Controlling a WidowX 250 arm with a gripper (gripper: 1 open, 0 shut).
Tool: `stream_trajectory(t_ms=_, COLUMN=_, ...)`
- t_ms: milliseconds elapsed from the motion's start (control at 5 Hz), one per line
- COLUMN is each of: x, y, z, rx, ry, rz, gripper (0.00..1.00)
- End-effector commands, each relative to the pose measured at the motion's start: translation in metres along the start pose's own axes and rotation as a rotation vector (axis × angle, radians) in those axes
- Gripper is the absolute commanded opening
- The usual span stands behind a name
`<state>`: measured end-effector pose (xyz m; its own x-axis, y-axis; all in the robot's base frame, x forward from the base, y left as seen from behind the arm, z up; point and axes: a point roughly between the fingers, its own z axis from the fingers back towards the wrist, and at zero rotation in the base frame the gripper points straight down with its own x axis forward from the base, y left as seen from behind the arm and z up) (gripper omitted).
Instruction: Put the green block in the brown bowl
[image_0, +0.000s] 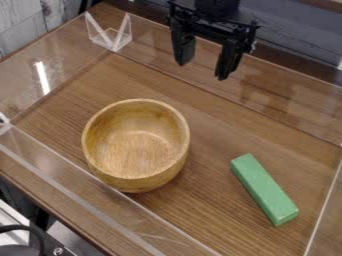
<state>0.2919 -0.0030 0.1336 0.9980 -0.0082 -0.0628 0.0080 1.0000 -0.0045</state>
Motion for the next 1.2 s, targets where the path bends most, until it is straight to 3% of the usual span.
stream_trajectory(t_ms=0, x=-0.01, y=-0.018, z=-0.007, rx=-0.028, ry=0.003, rz=0.071, gripper=1.0)
stream_trajectory(t_ms=200, x=-0.027, y=-0.046, z=-0.02, rx=-0.07, ry=0.009, rz=0.172, gripper=1.0)
stream_trajectory(t_ms=600, x=-0.046, y=-0.11, z=-0.04, rx=-0.129, ry=-0.046, rz=0.378, gripper=1.0)
stream_trajectory(t_ms=1000, x=-0.048, y=-0.128, z=-0.065, rx=-0.165, ry=-0.07, rz=0.501, gripper=1.0)
